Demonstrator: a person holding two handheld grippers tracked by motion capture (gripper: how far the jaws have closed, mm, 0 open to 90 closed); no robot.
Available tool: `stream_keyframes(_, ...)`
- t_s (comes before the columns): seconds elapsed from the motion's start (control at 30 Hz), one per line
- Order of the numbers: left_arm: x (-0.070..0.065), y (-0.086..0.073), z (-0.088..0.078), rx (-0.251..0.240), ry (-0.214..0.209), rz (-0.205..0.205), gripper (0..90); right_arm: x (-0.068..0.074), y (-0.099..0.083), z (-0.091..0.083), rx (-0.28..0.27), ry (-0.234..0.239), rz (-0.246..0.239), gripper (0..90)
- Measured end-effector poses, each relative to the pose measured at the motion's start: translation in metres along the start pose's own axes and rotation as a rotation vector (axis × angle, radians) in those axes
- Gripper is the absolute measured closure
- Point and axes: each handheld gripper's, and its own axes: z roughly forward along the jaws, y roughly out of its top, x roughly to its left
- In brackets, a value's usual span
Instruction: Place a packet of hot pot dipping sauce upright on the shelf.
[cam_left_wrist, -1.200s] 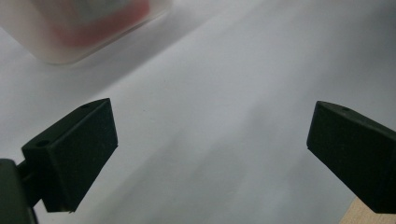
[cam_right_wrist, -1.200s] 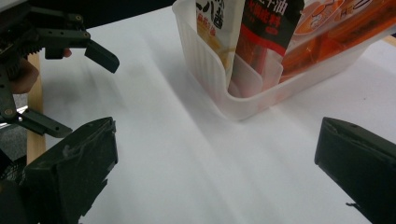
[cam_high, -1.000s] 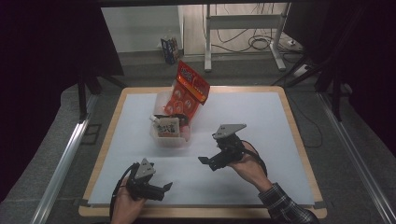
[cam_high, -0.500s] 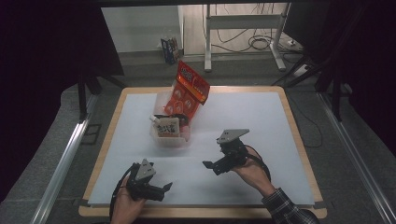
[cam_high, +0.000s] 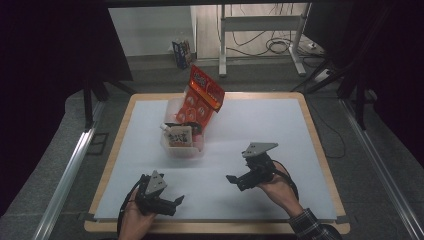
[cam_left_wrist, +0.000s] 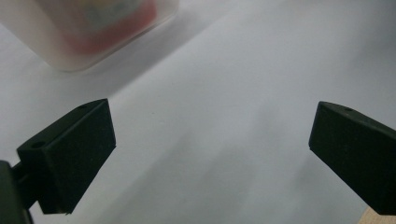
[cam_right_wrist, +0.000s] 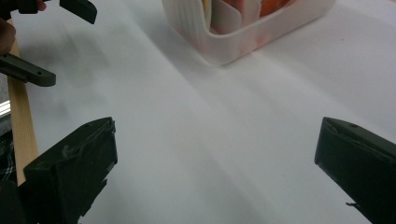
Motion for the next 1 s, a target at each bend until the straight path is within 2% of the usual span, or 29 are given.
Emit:
stream_keyframes(0.3,-0.001,0.000,0.001,0.004,-0.002,0.007,0.2,-0.007,-0.019,-0.019,-0.019,-0.034,0.037,0.0)
stream_keyframes(1.0,-0.002,0.000,0.003,0.018,-0.002,0.019,0.1,-0.020,-0.063,-0.054,-0.021,-0.154,0.100,0.0)
